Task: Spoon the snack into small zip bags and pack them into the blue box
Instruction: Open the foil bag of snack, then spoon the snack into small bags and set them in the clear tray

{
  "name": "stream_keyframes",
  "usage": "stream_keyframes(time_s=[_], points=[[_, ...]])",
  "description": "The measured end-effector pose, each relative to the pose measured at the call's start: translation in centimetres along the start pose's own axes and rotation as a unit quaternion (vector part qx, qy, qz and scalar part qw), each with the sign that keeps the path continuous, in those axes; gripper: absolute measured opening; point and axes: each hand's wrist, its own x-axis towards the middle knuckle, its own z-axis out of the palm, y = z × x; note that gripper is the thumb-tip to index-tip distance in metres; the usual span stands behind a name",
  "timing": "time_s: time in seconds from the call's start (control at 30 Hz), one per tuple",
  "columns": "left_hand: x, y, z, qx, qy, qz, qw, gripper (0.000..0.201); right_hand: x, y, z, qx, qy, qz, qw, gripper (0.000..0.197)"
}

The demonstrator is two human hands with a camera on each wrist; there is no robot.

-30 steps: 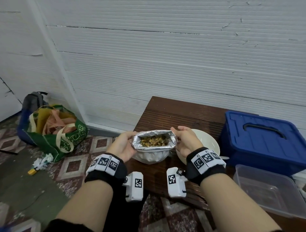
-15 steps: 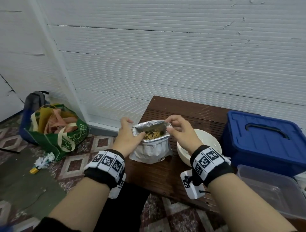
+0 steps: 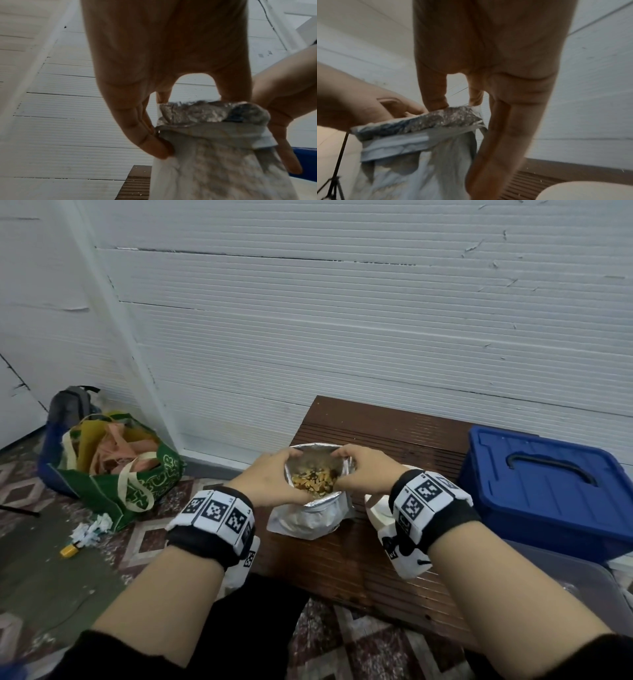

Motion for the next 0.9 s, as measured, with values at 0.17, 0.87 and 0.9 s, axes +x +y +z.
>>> stream_keyframes(time_s=[0.17,0.87,0.9], points=[[-1.1,0.2,-0.4,-0.028,0.063,0.014,0.998,0.042,-0.6,0.8,-0.3,0.142,0.004,-0.033,0.989,0.047],[-1.9,3.2,0.4,-0.021,0.093,0.087,0.992,0.039,-5.4,7.9,0.9,0.025,0.186,0.042,0.981,0.018],[-1.8,3.2,0.6,-0.016,0.1,0.083,0.991,0.041,-5.7,8.5,1.5,-0.054,0.158,0.054,0.984,0.022]])
